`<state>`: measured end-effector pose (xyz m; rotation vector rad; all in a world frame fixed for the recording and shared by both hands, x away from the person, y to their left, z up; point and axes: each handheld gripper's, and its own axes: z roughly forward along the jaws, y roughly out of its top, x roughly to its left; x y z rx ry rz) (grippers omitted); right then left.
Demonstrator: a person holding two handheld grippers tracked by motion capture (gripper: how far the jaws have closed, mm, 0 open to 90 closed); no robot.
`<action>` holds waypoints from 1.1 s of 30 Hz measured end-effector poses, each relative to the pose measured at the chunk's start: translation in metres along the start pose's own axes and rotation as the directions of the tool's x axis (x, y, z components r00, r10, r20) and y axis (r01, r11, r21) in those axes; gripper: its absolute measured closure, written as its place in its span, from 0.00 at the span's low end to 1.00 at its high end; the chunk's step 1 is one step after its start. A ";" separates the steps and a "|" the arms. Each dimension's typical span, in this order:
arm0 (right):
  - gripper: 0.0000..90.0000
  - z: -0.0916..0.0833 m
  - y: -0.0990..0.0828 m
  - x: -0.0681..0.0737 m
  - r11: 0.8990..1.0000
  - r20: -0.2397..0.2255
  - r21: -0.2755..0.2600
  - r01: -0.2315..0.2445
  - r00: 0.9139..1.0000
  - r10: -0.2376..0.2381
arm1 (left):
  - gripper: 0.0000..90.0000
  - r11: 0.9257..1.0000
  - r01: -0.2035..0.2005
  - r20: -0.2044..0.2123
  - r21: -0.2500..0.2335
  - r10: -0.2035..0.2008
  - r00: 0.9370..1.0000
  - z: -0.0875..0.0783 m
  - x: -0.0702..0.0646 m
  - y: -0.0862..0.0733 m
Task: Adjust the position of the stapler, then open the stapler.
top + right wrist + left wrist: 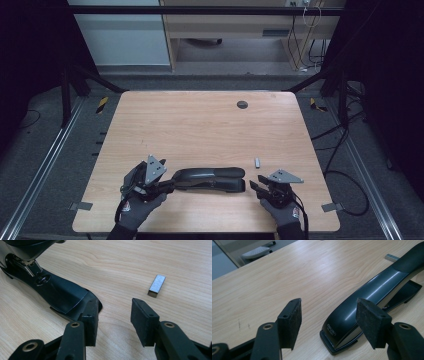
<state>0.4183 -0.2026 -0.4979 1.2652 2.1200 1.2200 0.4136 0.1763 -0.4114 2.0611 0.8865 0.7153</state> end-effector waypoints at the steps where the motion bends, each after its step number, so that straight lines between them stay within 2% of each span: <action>1: 0.64 0.000 0.000 0.000 1.000 0.002 -0.001 -0.005 1.000 0.005 | 0.41 1.000 -0.004 0.000 0.003 0.004 1.000 0.000 0.000 0.001; 10: 0.65 0.000 0.000 -0.001 1.000 0.003 0.002 -0.001 1.000 0.001 | 0.40 0.999 -0.043 0.011 0.006 0.043 0.999 0.000 -0.005 0.011; 18: 0.65 -0.002 0.000 0.000 1.000 0.001 0.000 -0.001 1.000 0.001 | 0.39 0.996 -0.084 0.027 0.012 0.083 0.996 0.001 -0.015 0.019; 21: 0.64 -0.001 0.000 -0.001 1.000 0.004 0.000 0.005 1.000 -0.005 | 0.38 0.993 -0.115 0.031 0.017 0.115 0.993 0.002 -0.020 0.024; 26: 0.64 -0.002 0.000 -0.002 1.000 0.009 -0.004 0.000 1.000 0.000 | 0.37 0.990 -0.143 0.038 0.018 0.142 0.989 0.002 -0.026 0.029; 33: 0.64 -0.003 -0.001 -0.002 1.000 0.011 -0.004 0.000 1.000 0.000 | 0.37 0.980 -0.197 0.041 0.017 0.196 0.980 0.001 -0.039 0.033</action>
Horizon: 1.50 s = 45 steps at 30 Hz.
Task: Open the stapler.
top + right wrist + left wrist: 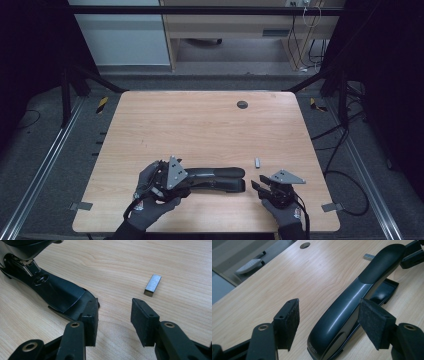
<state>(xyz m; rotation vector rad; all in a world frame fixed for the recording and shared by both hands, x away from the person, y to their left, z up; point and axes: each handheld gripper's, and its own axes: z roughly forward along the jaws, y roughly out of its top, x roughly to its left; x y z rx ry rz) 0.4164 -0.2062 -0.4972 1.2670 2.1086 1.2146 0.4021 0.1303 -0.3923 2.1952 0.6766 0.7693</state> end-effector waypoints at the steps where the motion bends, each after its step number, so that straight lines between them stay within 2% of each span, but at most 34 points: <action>1: 0.64 0.000 0.000 0.000 1.000 0.000 0.000 0.003 1.000 -0.003 | 0.37 1.000 -0.013 -0.001 0.000 0.013 1.000 0.001 -0.002 0.002; 7: 0.64 -0.002 0.000 0.001 1.000 -0.002 -0.005 0.005 1.000 -0.005 | 0.36 0.998 -0.061 0.003 0.006 0.061 0.998 0.003 -0.012 0.008; 9: 0.64 -0.002 0.001 0.001 1.000 -0.003 -0.008 0.001 1.000 -0.001 | 0.36 0.996 -0.088 -0.001 0.012 0.088 0.996 0.005 -0.018 0.011; 15: 0.65 -0.002 0.000 0.001 1.000 -0.003 -0.008 -0.002 1.000 0.002 | 0.35 0.994 -0.109 -0.002 0.025 0.109 0.994 0.010 -0.026 0.012; 18: 0.65 -0.003 0.000 0.001 1.000 -0.001 -0.009 -0.002 1.000 0.002 | 0.35 0.990 -0.133 -0.007 0.036 0.134 0.991 0.014 -0.031 0.014; 27: 0.66 -0.003 0.000 0.000 1.000 0.010 -0.015 0.002 1.000 -0.002 | 0.35 0.985 -0.169 -0.009 0.035 0.170 0.985 0.021 -0.042 0.020; 32: 0.72 -0.005 -0.001 -0.002 1.000 0.018 -0.019 -0.001 1.000 0.002 | 0.35 0.980 -0.197 -0.010 0.037 0.197 0.980 0.026 -0.048 0.025; 40: 0.82 -0.007 -0.001 -0.003 1.000 0.032 -0.019 -0.002 0.999 0.003 | 0.35 0.977 -0.211 -0.008 0.045 0.211 0.977 0.031 -0.055 0.028; 41: 0.84 -0.007 -0.001 -0.003 1.000 0.032 -0.015 -0.004 0.999 0.005 | 0.35 0.974 -0.220 -0.009 0.049 0.221 0.975 0.032 -0.056 0.029; 45: 0.86 -0.007 -0.001 -0.003 1.000 0.035 -0.016 0.000 0.999 0.001 | 0.35 0.973 -0.225 -0.010 0.050 0.226 0.974 0.034 -0.058 0.030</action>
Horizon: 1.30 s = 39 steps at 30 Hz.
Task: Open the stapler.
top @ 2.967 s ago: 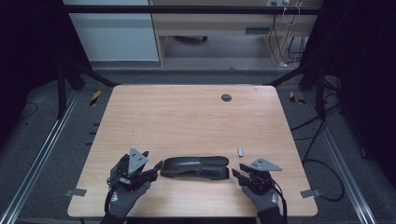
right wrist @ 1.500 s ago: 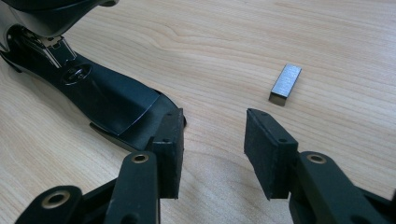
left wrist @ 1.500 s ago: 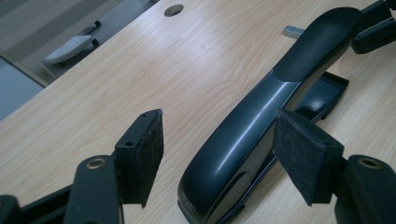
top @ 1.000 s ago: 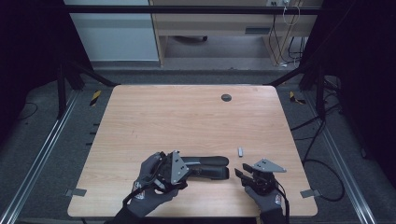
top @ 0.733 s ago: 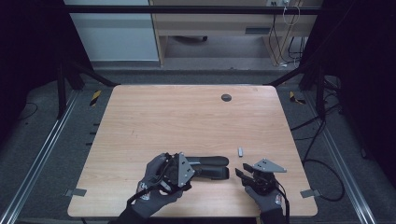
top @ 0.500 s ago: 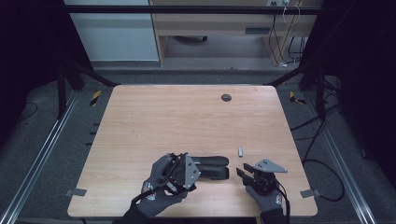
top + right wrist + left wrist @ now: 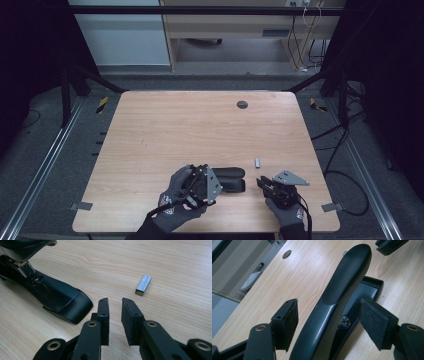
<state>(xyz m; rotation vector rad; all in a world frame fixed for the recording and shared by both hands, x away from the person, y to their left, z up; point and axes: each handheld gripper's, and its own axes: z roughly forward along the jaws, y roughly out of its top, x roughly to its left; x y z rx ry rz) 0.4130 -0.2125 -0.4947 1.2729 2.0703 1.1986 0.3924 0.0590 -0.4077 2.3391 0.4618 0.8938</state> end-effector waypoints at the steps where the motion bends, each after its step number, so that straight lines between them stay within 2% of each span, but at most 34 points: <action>1: 0.86 0.000 0.000 0.000 1.000 -0.002 0.002 0.002 1.000 -0.002 | 0.35 1.000 -0.003 -0.001 -0.001 0.003 1.000 0.000 -0.001 0.001; 11: 0.90 0.000 0.000 -0.001 1.000 0.000 0.002 -0.003 1.000 0.003 | 0.34 0.999 -0.043 -0.010 0.005 0.043 0.999 0.007 -0.008 0.009; 21: 1.00 -0.001 0.000 -0.001 1.000 -0.006 0.009 -0.010 1.000 0.010 | 0.33 0.996 -0.087 -0.025 0.024 0.088 0.996 0.016 -0.017 0.015; 26: 1.00 -0.001 0.000 -0.001 1.000 -0.008 0.012 -0.016 1.000 0.016 | 0.33 0.993 -0.108 -0.030 0.040 0.110 0.994 0.021 -0.020 0.018; 29: 1.00 -0.001 0.000 -0.001 1.000 -0.009 0.012 -0.015 1.000 0.015 | 0.33 0.993 -0.116 -0.040 0.034 0.118 0.992 0.024 -0.023 0.020; 32: 1.00 -0.001 -0.001 -0.001 1.000 -0.009 0.014 -0.010 1.000 0.011 | 0.34 0.989 -0.140 -0.054 0.043 0.142 0.988 0.027 -0.025 0.021; 39: 1.00 0.000 -0.001 -0.001 1.000 -0.014 0.016 -0.011 1.000 0.012 | 0.34 0.987 -0.150 -0.065 0.052 0.153 0.986 0.035 -0.028 0.021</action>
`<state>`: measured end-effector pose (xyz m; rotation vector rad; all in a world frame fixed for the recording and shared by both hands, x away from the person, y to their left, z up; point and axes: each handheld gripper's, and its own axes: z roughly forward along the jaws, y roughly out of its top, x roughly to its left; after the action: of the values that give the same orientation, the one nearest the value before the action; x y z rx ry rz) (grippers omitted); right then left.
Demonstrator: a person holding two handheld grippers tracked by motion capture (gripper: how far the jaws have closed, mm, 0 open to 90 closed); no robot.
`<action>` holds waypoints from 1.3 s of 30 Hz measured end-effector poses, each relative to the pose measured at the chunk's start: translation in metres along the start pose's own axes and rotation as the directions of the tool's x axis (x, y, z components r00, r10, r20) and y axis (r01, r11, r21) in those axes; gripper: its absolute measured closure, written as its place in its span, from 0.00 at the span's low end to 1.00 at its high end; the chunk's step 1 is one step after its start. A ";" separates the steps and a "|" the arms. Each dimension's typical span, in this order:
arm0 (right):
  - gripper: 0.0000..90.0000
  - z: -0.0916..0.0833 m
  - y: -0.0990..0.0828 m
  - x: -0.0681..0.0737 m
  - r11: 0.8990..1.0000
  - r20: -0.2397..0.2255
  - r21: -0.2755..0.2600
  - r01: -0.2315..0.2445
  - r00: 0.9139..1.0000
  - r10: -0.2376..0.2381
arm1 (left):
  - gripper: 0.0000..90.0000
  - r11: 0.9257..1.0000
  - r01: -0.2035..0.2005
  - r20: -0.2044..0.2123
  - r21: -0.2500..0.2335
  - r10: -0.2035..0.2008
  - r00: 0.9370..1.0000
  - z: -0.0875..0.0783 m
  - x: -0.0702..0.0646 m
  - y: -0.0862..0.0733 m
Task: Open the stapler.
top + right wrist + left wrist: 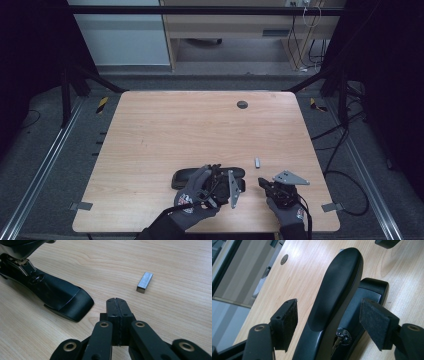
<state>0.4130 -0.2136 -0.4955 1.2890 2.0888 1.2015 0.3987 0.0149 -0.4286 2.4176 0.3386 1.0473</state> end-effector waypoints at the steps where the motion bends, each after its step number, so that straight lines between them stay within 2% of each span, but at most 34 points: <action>1: 1.00 0.000 0.000 0.000 1.000 -0.001 0.000 -0.001 1.000 0.001 | 0.34 1.000 -0.009 -0.002 0.007 0.009 1.000 0.001 0.000 0.000; 19: 1.00 0.001 0.000 0.002 1.000 -0.019 0.003 -0.004 1.000 0.004 | 0.36 0.999 -0.036 -0.008 0.036 0.036 0.999 0.017 -0.005 0.005; 29: 1.00 0.003 0.000 0.003 1.000 -0.026 0.008 -0.003 1.000 0.003 | 0.44 0.998 -0.050 -0.034 0.041 0.051 0.998 0.021 -0.007 0.007; 33: 1.00 0.004 0.000 0.004 1.000 -0.032 0.009 0.001 0.999 -0.001 | 0.47 0.997 -0.063 -0.042 0.042 0.064 0.997 0.021 -0.008 0.009; 36: 1.00 0.005 0.000 0.006 1.000 -0.033 0.012 -0.008 0.999 0.009 | 0.49 0.995 -0.087 -0.047 0.051 0.089 0.995 0.021 -0.010 0.011; 39: 1.00 0.005 0.000 0.007 1.000 -0.038 0.010 -0.004 0.999 0.004 | 0.52 0.995 -0.090 -0.043 0.051 0.093 0.995 0.021 -0.011 0.011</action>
<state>0.4134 -0.2054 -0.4979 1.2853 2.1224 1.2281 0.4071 -0.0062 -0.4419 2.4764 0.2739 1.1479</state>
